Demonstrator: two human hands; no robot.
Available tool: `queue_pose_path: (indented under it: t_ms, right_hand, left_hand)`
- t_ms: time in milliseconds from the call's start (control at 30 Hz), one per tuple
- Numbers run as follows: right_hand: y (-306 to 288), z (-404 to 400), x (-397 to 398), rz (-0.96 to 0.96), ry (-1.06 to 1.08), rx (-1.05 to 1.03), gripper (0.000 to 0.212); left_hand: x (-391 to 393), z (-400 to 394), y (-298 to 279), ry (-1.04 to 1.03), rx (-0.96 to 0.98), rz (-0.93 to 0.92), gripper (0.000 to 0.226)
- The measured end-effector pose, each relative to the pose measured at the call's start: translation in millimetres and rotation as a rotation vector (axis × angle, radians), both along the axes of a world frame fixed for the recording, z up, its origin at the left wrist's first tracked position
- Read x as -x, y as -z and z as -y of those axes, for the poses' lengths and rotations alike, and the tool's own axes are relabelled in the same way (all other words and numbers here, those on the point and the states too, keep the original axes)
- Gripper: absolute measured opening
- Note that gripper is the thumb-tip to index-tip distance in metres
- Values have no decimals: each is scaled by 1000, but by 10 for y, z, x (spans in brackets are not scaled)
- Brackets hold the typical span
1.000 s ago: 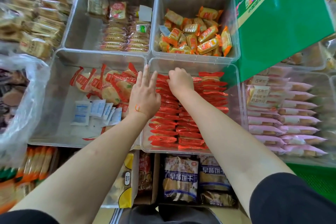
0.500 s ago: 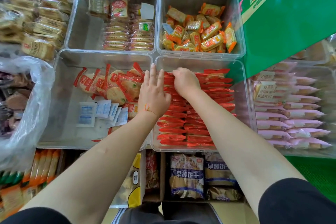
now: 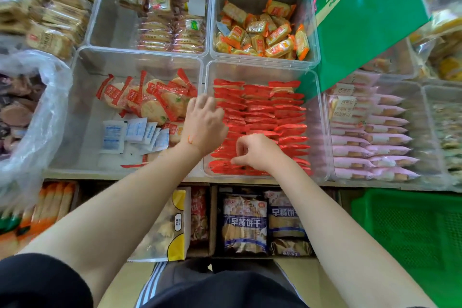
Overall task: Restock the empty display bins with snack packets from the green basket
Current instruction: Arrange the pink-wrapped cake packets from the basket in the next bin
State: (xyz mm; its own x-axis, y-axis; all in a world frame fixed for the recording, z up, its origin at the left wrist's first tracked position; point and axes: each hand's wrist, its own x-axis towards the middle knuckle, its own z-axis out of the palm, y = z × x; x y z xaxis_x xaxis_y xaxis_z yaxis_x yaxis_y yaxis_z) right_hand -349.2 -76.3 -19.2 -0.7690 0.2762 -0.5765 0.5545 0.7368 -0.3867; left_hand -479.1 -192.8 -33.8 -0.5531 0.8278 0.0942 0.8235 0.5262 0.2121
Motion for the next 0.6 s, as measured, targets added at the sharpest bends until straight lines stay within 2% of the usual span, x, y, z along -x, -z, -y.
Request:
queue_pose_path:
  t_ms: [67,100,200,267,433,600]
  right_hand:
    - [17,41,-43,60,-43,-43,27]
    - [18,64,-47,62,-62,-79,24]
    - [33,127,-33,12,-54,-190,14]
    - [69,148,-39,-32,15,-237,8]
    - [91,190,-91,-96,102,-260,9]
    - [-31,127,-207,-118,124,-132,9]
  left_hand:
    - [-201,180,-5,151,-17,-32,18]
    - [-275,248,-24,217,43,-6,17]
    - [-384,296,-139,286,449,38,24]
    - [-378,235,-202,301,563,12,25]
    - [-393,135,-162,347,626,-37,21]
    - [-382,165,-98,396,591,-106,24]
